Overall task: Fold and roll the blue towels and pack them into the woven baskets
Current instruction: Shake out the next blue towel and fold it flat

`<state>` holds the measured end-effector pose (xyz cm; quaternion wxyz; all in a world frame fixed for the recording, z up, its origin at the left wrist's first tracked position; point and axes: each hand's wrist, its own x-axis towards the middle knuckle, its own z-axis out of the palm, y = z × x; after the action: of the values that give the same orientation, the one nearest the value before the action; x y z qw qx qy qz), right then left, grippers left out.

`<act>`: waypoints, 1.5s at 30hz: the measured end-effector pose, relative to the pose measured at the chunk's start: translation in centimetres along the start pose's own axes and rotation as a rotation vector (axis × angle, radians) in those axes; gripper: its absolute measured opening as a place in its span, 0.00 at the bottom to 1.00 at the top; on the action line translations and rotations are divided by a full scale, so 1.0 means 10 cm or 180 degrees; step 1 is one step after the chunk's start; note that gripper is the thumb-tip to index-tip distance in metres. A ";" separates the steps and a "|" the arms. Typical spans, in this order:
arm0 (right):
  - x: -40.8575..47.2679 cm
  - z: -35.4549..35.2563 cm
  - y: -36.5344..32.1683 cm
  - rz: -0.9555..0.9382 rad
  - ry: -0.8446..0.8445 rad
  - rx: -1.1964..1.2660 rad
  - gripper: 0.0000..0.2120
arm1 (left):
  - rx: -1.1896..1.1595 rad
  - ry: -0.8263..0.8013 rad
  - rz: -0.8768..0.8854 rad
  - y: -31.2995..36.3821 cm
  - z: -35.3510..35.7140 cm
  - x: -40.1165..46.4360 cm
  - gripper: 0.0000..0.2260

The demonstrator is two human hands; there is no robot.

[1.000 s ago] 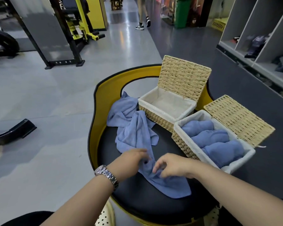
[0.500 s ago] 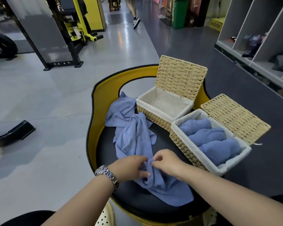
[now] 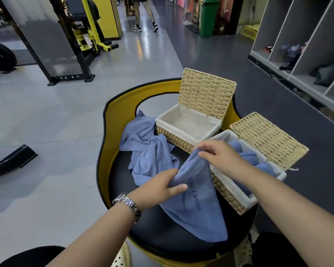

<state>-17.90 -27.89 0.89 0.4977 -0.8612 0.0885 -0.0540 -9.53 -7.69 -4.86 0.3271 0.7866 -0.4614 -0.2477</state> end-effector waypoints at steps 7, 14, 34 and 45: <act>-0.14 -0.08 -0.10 -0.0303 0.0095 -0.0286 0.06 | -0.1109 0.0691 -0.0179 0.23 0.00 0.06 0.17; -0.24 -0.33 -0.19 -0.0372 0.0802 -0.0189 0.07 | -0.0861 0.0524 -0.0157 0.22 -0.21 -0.04 0.08; -0.97 -1.52 -0.93 -0.0693 0.2652 0.0091 0.05 | 0.1509 0.2528 -0.0758 0.97 -1.52 -0.95 0.17; -1.18 -1.83 -0.52 -0.0097 0.2854 0.0287 0.04 | 0.1205 0.2776 -0.1365 0.60 -1.86 -1.77 0.15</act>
<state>-32.21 -38.46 14.45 0.4463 -0.7314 0.2802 -0.4329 -8.04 11.15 13.45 0.2828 0.9389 -0.1475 0.1293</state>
